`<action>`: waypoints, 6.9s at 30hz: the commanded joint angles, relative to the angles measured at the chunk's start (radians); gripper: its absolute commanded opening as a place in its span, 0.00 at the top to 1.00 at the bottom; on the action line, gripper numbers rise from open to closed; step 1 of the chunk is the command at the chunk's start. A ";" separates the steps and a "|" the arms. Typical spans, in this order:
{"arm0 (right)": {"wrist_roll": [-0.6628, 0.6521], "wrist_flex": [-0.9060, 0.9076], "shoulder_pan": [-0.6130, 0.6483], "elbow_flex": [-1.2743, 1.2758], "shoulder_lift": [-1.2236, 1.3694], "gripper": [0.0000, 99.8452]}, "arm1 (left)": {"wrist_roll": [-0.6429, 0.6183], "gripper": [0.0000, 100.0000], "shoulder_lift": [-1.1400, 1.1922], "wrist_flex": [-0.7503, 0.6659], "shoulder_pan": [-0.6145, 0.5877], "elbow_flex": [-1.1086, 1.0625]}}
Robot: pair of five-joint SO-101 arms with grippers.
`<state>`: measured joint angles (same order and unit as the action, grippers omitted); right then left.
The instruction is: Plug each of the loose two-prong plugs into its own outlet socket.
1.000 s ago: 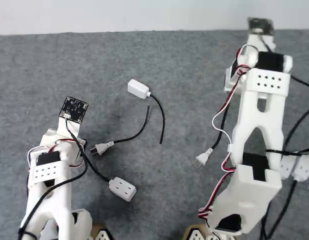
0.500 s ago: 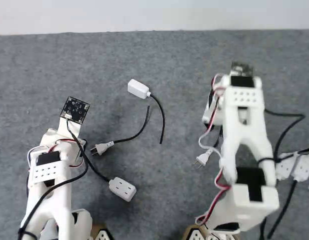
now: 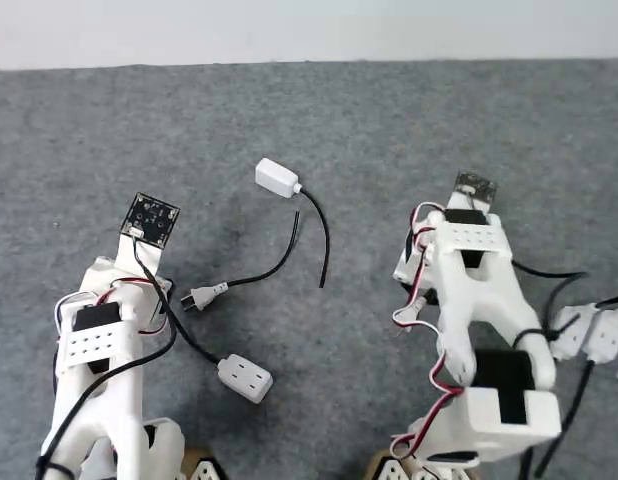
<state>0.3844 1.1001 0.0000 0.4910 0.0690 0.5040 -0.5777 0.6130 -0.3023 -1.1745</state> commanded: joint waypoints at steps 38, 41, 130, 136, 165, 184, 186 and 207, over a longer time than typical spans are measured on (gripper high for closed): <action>-0.169 -0.061 0.018 -0.048 0.087 0.99 | 0.878 0.80 -0.034 0.290 0.175 0.013; -0.183 -0.064 0.019 -0.048 0.088 0.99 | 1.017 0.80 -0.034 0.471 0.196 0.096; -0.204 -0.082 0.027 -0.046 0.090 0.99 | 0.328 0.97 -0.023 0.439 0.730 -0.024; -0.209 -0.082 0.047 -0.046 0.090 0.99 | 0.259 0.77 -0.032 0.451 0.718 0.007; -0.229 -0.084 0.047 -0.040 0.090 0.99 | 0.427 0.90 0.661 0.614 0.562 0.575; -0.229 -0.084 0.047 -0.038 0.090 0.99 | -0.984 0.99 0.658 0.623 0.416 0.803; -0.229 -0.084 0.047 -0.038 0.090 0.99 | -1.000 0.99 0.687 0.591 0.416 0.800; -0.232 -0.084 0.048 -0.038 0.090 0.99 | -0.839 0.73 0.908 0.704 0.520 0.923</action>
<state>0.1665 1.0449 0.0107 0.4895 0.1596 -0.3767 0.3613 1.3126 0.2041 -0.2585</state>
